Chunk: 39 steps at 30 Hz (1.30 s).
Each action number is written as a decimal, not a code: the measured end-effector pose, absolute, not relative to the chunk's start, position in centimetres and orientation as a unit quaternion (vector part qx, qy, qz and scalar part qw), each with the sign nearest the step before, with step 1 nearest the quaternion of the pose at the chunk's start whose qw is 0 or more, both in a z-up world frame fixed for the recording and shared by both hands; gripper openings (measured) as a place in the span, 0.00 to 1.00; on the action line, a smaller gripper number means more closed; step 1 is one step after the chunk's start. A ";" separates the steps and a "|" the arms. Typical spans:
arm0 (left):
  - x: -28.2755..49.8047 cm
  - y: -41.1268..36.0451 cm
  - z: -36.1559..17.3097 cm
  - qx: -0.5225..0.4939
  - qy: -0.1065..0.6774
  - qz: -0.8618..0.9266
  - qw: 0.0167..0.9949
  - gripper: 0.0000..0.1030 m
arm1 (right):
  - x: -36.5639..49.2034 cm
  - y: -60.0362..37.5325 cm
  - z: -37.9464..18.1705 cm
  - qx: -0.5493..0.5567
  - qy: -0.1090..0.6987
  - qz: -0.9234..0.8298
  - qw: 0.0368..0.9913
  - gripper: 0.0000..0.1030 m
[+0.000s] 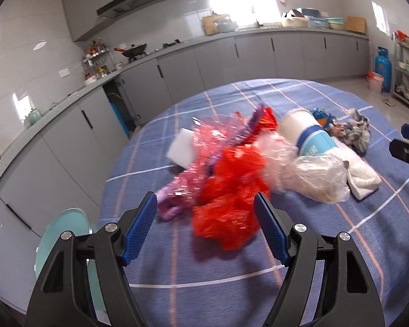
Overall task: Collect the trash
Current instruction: 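Move both tools back to the table and grasp the red plastic bag with the left tool, then grasp the clear plastic bag with the right tool while the left tool lifts the red bag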
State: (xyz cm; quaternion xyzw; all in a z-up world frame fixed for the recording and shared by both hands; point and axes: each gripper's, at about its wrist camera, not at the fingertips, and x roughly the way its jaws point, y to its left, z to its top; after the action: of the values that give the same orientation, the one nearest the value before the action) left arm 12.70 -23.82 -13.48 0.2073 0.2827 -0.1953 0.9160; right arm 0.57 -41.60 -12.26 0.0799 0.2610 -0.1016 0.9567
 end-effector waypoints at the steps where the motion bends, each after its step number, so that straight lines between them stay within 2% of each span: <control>1: 12.8 -24.1 -13.8 0.210 0.287 -0.202 0.913 0.57 | 0.5 -41.6 -12.2 0.082 0.260 -0.101 0.957 0.59; 2: 12.9 -24.6 -14.4 0.214 0.299 -0.215 0.905 0.46 | 0.6 -41.6 -12.2 0.084 0.259 -0.098 0.957 0.59; 3: 13.0 -24.8 -14.7 0.214 0.306 -0.222 0.901 0.40 | 0.7 -41.5 -12.0 0.086 0.257 -0.096 0.958 0.60; 4: 13.0 -25.1 -15.1 0.218 0.314 -0.231 0.895 0.24 | 0.6 -41.4 -12.0 0.086 0.256 -0.093 0.958 0.60; 5: 12.8 -25.3 -15.3 0.224 0.312 -0.234 0.893 0.14 | 0.7 -41.1 -11.9 0.085 0.254 -0.091 0.959 0.60; 8: 12.4 -25.1 -14.8 0.218 0.307 -0.240 0.895 0.10 | 0.9 -40.3 -11.7 0.081 0.249 -0.081 0.962 0.60; 19: 10.8 -20.8 -9.5 0.175 0.257 -0.226 0.923 0.08 | 3.6 -38.2 -11.3 0.067 0.256 -0.077 0.961 0.59; 27: 10.1 -18.8 -7.6 0.161 0.238 -0.219 0.933 0.08 | 5.5 -35.7 -10.9 0.060 0.260 -0.049 0.962 0.59; 33: 9.8 -17.9 -6.7 0.148 0.228 -0.222 0.936 0.08 | 6.3 -32.9 -10.2 0.043 0.262 -0.011 0.964 0.52; 39: 10.0 -15.2 -4.8 0.133 0.214 -0.201 0.947 0.08 | 7.2 -31.0 -10.6 0.032 0.277 0.007 0.960 0.51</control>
State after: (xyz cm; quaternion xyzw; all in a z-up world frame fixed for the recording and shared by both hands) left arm 10.00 -15.23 -4.85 0.1333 0.2135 -0.2009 0.9467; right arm 7.25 -31.02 -10.60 0.0318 0.2772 0.0074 0.9603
